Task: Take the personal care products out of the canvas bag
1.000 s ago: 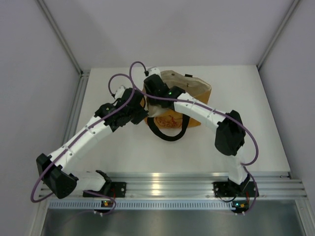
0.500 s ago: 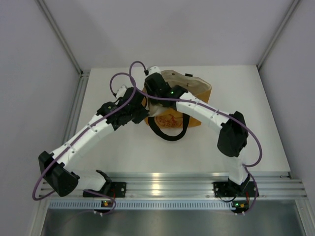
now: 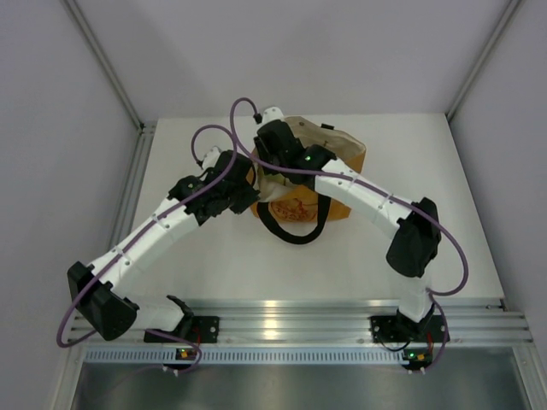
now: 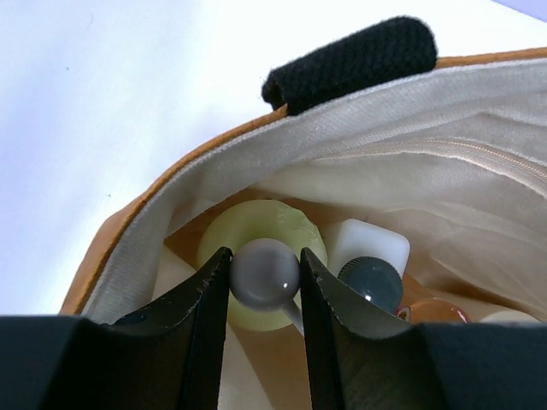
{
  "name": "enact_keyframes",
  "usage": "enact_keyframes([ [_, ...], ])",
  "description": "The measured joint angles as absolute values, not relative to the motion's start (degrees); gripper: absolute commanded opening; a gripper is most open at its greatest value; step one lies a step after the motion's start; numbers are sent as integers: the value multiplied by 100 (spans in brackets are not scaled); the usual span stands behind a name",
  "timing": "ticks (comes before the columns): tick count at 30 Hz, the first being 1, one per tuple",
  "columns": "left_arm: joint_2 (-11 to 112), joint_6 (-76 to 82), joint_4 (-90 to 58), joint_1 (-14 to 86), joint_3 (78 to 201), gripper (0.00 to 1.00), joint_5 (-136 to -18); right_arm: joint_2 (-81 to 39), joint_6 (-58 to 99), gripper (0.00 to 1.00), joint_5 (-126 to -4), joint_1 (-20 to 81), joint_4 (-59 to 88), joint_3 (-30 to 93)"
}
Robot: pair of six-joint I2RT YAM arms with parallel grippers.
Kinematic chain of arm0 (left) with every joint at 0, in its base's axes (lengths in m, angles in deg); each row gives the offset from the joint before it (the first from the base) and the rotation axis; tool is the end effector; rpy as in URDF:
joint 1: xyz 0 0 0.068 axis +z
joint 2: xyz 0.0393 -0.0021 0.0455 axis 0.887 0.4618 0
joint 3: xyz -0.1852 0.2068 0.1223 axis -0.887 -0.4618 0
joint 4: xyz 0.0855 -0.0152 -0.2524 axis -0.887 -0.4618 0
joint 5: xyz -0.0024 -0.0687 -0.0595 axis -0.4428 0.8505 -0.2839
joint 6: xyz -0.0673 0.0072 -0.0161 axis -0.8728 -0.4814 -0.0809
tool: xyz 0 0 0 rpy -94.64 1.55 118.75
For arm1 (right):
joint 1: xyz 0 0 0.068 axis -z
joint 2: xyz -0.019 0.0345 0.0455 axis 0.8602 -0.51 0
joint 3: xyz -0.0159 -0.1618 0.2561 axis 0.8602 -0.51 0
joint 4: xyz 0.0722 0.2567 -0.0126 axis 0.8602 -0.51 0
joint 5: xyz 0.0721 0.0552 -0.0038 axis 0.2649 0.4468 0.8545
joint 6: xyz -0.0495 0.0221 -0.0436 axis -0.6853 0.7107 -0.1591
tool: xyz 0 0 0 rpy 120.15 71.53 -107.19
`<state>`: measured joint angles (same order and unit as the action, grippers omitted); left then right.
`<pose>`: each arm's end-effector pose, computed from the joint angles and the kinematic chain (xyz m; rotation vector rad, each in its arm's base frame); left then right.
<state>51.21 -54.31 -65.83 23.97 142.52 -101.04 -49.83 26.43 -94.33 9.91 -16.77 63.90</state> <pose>0.2318 -0.1646 0.3630 -0.7729 2.3167 -0.5557 0.3273 0.3495 0.3710 -0.4603 2.0725 0.2228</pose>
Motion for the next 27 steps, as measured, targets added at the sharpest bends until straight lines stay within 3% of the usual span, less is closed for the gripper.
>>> enact_keyframes([
  [27,5206,-5435,-6626,2397,14291,0,-10065,-4173,2097,0,-9416,903,-2182,6899],
])
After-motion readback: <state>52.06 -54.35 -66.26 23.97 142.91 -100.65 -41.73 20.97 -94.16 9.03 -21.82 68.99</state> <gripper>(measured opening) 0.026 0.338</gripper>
